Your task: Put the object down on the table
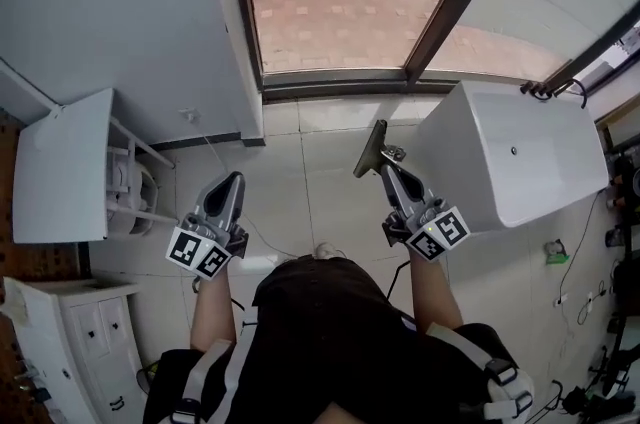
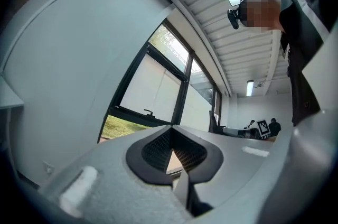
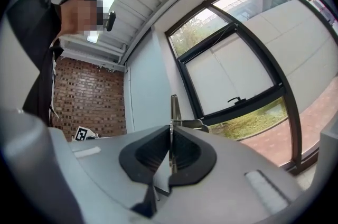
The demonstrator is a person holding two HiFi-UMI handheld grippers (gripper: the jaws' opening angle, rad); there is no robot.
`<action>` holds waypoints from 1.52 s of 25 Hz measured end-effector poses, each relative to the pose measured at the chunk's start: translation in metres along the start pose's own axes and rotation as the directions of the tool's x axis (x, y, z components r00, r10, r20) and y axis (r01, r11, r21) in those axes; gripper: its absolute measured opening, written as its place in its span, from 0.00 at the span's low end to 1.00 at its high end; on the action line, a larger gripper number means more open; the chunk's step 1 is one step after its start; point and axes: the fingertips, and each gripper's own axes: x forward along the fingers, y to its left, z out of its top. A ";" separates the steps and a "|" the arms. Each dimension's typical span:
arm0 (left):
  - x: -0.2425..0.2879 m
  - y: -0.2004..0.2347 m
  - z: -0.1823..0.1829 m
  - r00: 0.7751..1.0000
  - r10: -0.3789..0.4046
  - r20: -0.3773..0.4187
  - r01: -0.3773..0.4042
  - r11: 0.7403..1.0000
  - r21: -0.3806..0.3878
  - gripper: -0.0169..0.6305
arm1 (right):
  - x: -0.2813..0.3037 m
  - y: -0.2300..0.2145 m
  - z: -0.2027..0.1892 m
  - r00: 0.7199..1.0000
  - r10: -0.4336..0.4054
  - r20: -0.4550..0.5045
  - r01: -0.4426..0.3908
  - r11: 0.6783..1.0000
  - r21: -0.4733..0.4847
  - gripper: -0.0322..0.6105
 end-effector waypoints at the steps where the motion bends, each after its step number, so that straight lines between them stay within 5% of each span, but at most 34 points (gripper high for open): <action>1: -0.005 0.004 0.002 1.000 0.029 0.003 -0.029 1.000 0.005 0.03 | 0.008 -0.001 0.000 1.000 0.024 -0.001 -0.024 1.000 0.005 0.05; 6: -0.034 0.026 0.009 0.984 0.175 0.012 -0.175 0.984 0.030 0.03 | 0.046 0.001 -0.009 0.991 0.133 -0.009 -0.133 0.991 0.033 0.05; 18: -0.088 0.029 0.028 0.927 0.368 0.076 -0.374 0.922 0.099 0.03 | 0.105 0.026 -0.028 0.934 0.356 -0.042 -0.351 0.932 0.091 0.05; 30: -0.138 0.007 0.037 0.813 0.562 0.152 -0.580 0.806 0.121 0.03 | 0.143 0.055 -0.034 0.823 0.563 -0.074 -0.548 0.822 0.153 0.05; 38: -0.179 -0.019 0.023 0.725 0.679 0.117 -0.689 0.714 0.127 0.03 | 0.150 0.097 -0.059 0.711 0.699 -0.078 -0.664 0.704 0.252 0.05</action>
